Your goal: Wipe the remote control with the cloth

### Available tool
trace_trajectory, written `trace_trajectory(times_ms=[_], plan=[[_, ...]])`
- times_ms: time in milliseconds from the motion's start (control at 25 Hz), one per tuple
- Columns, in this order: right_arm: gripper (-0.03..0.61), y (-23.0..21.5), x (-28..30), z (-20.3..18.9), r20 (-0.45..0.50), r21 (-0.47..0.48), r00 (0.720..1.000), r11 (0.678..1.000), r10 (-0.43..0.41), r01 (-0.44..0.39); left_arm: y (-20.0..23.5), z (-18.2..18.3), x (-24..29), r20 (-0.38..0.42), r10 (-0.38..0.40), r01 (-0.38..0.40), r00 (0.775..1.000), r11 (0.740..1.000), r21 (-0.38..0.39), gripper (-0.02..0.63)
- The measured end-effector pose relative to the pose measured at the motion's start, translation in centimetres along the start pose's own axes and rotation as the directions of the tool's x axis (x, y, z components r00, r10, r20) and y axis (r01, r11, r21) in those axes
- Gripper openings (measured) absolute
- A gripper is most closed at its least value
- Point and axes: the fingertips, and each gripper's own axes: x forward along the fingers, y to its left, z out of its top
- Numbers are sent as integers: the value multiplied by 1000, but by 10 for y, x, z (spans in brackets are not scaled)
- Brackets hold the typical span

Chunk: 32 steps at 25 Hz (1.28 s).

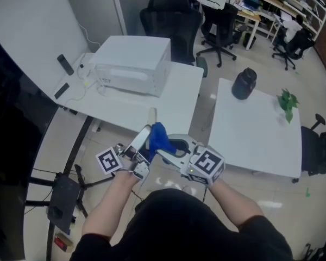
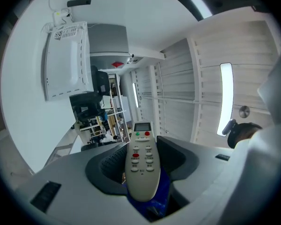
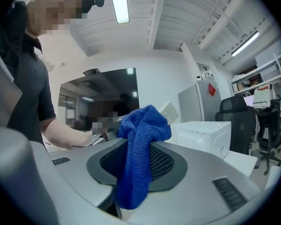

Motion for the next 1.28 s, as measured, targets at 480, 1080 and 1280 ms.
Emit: trace_trajectory(times_ms=[480,1080,1280], plan=[[121,-61,-35,26,74,1,985,988,-157,158,2,-57,5,-192,-18,19,981,1000,4,204],[121,-90,-64,-29,-113,-72,915,922,-387,381,65,-20,-17,157,685,-328,712,127,936,204],[121,-93,-62,-37,-154,-50,896,909,-416,413,101,-14,-25,164,738,-341,655,95,935,204]])
